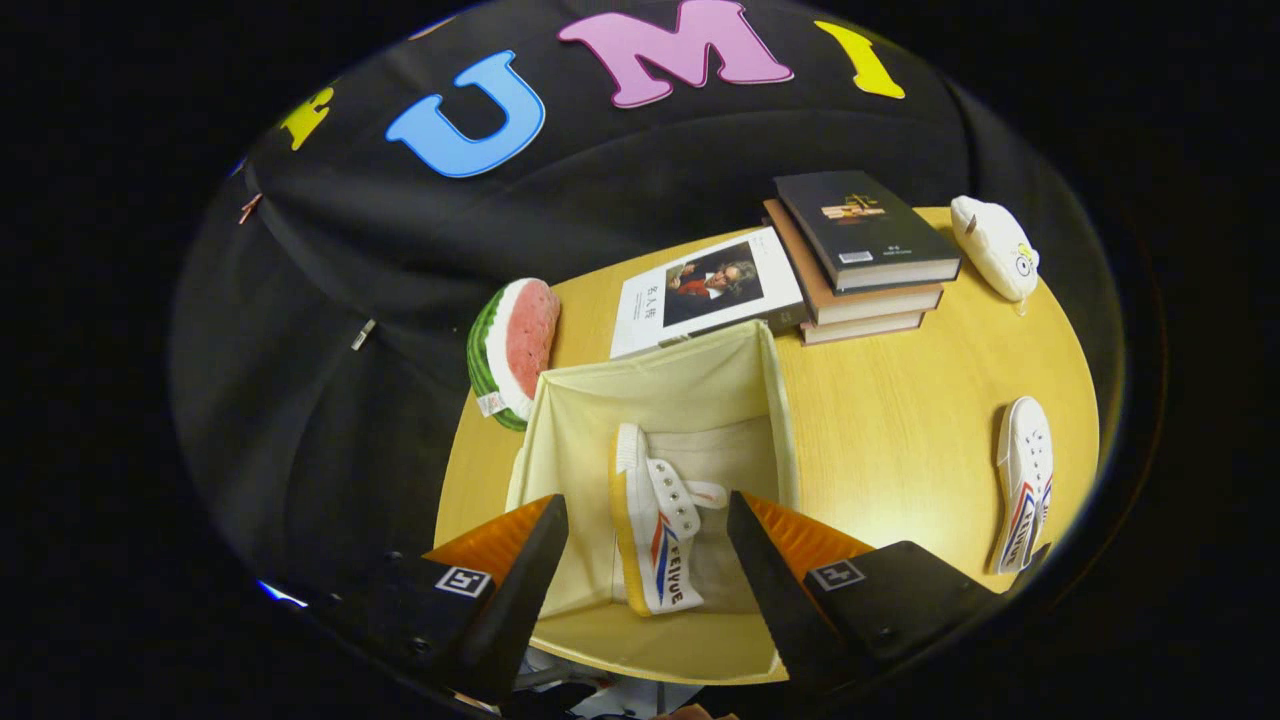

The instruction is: Open the storage box then place both shoes into the box .Put the left shoe in first, then the right shoe, with the right side of both shoes facing outward in a uniform manner.

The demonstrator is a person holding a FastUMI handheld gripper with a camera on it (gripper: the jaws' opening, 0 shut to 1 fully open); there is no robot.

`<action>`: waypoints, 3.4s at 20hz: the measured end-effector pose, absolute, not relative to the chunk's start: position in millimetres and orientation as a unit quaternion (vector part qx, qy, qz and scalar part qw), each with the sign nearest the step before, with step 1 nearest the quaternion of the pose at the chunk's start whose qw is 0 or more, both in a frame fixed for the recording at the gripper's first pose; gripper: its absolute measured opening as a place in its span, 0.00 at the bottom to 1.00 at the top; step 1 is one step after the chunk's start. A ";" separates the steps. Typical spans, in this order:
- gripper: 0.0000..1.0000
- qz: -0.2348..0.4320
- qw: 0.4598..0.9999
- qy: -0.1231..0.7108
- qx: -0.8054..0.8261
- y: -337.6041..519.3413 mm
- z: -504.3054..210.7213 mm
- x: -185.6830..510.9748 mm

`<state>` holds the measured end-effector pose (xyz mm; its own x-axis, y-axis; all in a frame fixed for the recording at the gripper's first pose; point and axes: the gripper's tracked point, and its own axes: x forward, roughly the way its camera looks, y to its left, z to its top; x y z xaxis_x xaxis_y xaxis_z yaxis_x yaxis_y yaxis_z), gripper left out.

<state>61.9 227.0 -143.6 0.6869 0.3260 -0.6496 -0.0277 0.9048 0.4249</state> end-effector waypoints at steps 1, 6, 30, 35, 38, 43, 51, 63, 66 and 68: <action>0.99 0.104 0.903 0.369 0.192 219.7 -132.2 60.3; 0.99 0.101 0.939 0.295 0.141 145.5 -85.0 51.4; 0.99 0.026 0.904 0.424 0.053 -182.3 -252.9 -31.0; 0.99 0.054 0.893 0.444 0.049 -170.8 -283.1 -40.6; 0.99 0.070 0.879 0.471 0.034 -162.3 -306.1 -47.7; 0.99 0.054 0.865 0.498 0.017 -175.3 -338.2 -44.0; 0.81 0.079 0.831 0.536 0.124 -142.0 -362.9 -25.0; 0.07 0.049 0.820 0.535 0.198 -141.8 -346.9 -28.5; 0.07 0.039 0.824 0.527 0.206 -131.8 -332.7 -32.2; 0.07 0.037 0.828 0.515 0.219 -123.1 -314.5 -33.7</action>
